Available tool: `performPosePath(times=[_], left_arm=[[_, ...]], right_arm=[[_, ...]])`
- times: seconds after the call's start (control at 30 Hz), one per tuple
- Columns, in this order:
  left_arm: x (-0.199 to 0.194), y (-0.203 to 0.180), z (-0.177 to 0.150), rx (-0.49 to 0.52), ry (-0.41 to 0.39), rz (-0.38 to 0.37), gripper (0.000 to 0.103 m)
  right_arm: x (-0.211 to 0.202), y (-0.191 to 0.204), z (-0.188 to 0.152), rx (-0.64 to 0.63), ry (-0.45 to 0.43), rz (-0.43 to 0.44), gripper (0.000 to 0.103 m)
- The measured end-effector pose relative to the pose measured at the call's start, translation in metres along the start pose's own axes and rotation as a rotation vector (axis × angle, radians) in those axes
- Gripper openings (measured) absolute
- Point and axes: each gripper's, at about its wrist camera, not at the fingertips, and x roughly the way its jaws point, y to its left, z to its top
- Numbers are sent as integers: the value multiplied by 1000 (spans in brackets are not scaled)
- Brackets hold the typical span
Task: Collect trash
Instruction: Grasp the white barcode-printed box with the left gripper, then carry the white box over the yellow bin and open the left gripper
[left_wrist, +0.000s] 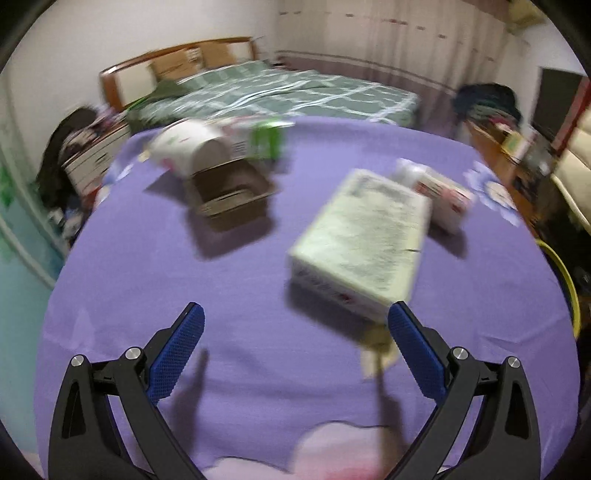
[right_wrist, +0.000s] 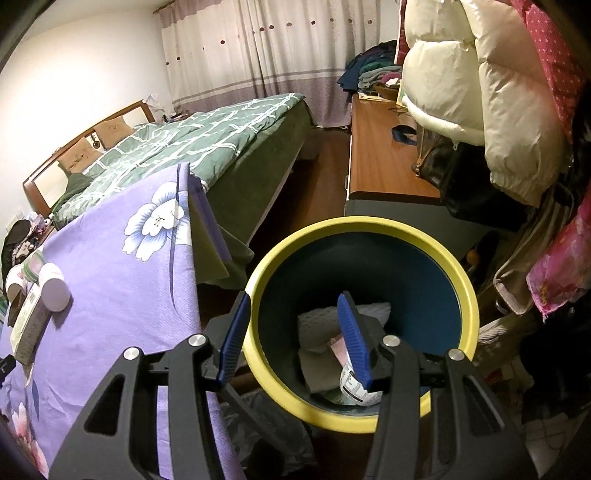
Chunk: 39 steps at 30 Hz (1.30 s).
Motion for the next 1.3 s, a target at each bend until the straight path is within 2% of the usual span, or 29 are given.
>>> performPosePath(times=[0.13,0.27,0.37,0.5,0.8,0.87,1.03,1.13,1.3], left_arm=[[-1,-31,4,88,-12,-54,98],[-1,-39,16,135,-32,-19,98],[8,-41,30,191,-11,9,98],[23,-42,47,252,33,-31,98],[59,-44,59,260,118,-104,98],[63,-46,60,260,125,-109,94],[66,-46,62,248,132,-125,77],[62,-49,59,241,130,-134,72],[45,-66,52,249,112,-164,71]], right_arm=[[-1,0,0,1,-1,7,47],[-2,-2,-1,4,0,16,47],[-2,-2,-1,4,1,21,47],[-1,-3,-1,11,1,24,47],[0,-3,0,11,1,26,47],[0,-4,-1,11,2,28,47],[0,-3,-1,11,1,28,47],[-1,-3,-2,8,-2,30,47],[-11,-8,-3,13,-18,35,47]])
